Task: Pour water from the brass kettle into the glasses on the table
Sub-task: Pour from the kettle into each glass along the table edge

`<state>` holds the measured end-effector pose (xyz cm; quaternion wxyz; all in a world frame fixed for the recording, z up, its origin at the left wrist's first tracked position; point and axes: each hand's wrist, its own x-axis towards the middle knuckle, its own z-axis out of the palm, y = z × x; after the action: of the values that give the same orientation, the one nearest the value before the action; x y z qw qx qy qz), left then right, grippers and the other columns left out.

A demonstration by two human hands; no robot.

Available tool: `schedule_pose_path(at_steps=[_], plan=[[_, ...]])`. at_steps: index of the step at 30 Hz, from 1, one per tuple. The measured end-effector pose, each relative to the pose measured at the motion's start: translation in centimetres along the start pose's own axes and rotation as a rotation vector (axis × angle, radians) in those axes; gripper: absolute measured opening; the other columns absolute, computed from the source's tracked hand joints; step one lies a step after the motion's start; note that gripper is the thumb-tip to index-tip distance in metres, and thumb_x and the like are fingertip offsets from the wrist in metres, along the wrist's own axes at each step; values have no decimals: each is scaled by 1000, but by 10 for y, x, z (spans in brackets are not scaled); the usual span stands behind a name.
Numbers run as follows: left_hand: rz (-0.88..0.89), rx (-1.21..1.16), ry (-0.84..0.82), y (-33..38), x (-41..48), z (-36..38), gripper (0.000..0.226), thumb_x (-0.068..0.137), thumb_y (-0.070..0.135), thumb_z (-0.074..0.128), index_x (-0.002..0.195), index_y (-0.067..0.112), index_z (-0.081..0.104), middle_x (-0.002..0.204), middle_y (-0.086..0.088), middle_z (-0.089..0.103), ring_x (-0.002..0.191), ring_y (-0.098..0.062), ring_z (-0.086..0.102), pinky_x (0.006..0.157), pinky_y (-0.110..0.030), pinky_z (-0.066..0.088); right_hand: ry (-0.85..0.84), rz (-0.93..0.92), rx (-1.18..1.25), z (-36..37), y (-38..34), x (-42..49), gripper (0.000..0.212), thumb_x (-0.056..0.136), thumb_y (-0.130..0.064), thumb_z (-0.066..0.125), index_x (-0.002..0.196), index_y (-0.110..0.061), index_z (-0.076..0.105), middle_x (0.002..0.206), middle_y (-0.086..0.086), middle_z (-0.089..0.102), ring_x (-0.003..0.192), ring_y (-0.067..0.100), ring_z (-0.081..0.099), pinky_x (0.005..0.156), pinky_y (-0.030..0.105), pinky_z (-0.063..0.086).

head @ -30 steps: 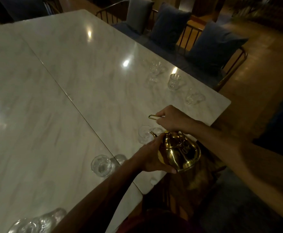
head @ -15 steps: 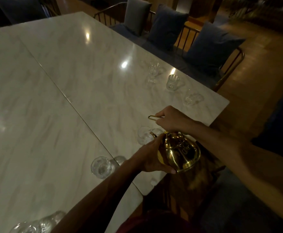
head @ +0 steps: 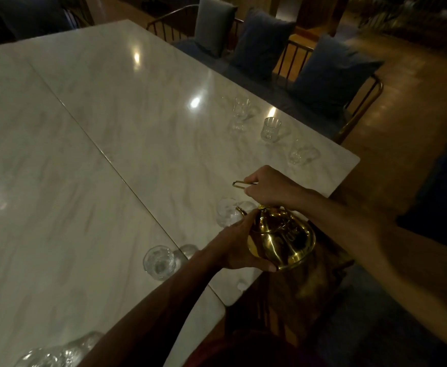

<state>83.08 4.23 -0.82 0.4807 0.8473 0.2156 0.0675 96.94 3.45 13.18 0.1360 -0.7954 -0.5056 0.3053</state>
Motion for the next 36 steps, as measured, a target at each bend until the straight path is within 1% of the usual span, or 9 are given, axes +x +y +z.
schedule_pose_path(at_steps=[1,3,8,10,17,22,26,31,36], plan=[[7,2,0,-1,0,0,127,66,40,98,163,30,17,160,13,43,136,9,38,101,3,32,1,-1,2,0,-1,-1,32,86,-15,53,109,-2,70,97,21,72,68,28,65,60,37,52],[12,3,-2,0,-1,-2,127,66,40,98,163,30,17,160,13,43,135,9,38,97,5,29,4,-3,5,-1,-2,-3,32,86,-15,54,110,-1,69,105,21,71,76,28,68,67,38,55],[-13,15,-16,4,-1,-3,129,63,51,96,162,37,14,160,13,43,145,-11,46,116,-38,46,0,3,38,-2,-3,-7,31,89,-13,53,113,1,67,95,24,71,57,26,55,48,30,44],[-16,36,-16,7,-2,-4,130,62,55,95,162,37,13,160,12,44,145,-16,47,116,-47,47,-1,-1,74,-2,-1,-8,31,89,-12,53,116,-5,68,92,20,72,56,28,56,47,31,45],[-4,136,-16,8,0,-9,129,57,73,85,161,33,19,155,10,50,140,-17,53,112,-47,49,58,57,279,-1,13,-13,46,89,-15,58,134,-15,56,73,5,66,43,16,51,39,25,40],[21,196,-42,6,6,-8,130,58,65,91,161,28,21,158,4,44,141,-22,49,113,-51,48,128,104,507,1,33,-25,46,89,-13,59,135,-17,55,50,-1,55,35,11,40,37,24,34],[52,236,-94,8,16,0,134,57,67,89,163,24,18,162,-1,39,145,-27,43,116,-55,43,155,140,638,-2,52,-36,36,91,-16,59,127,-19,61,50,-1,47,39,11,39,38,24,32],[72,203,-164,20,36,8,139,51,75,82,163,26,15,163,0,35,148,-27,41,117,-56,41,201,181,716,-15,74,-48,15,96,-20,56,103,-12,67,49,1,43,37,10,36,37,22,31],[86,116,-211,33,60,22,149,45,79,85,163,33,8,166,6,27,152,-26,36,117,-57,43,235,161,735,-36,93,-50,9,95,-16,57,98,-18,65,51,2,44,38,9,37,37,23,33]])
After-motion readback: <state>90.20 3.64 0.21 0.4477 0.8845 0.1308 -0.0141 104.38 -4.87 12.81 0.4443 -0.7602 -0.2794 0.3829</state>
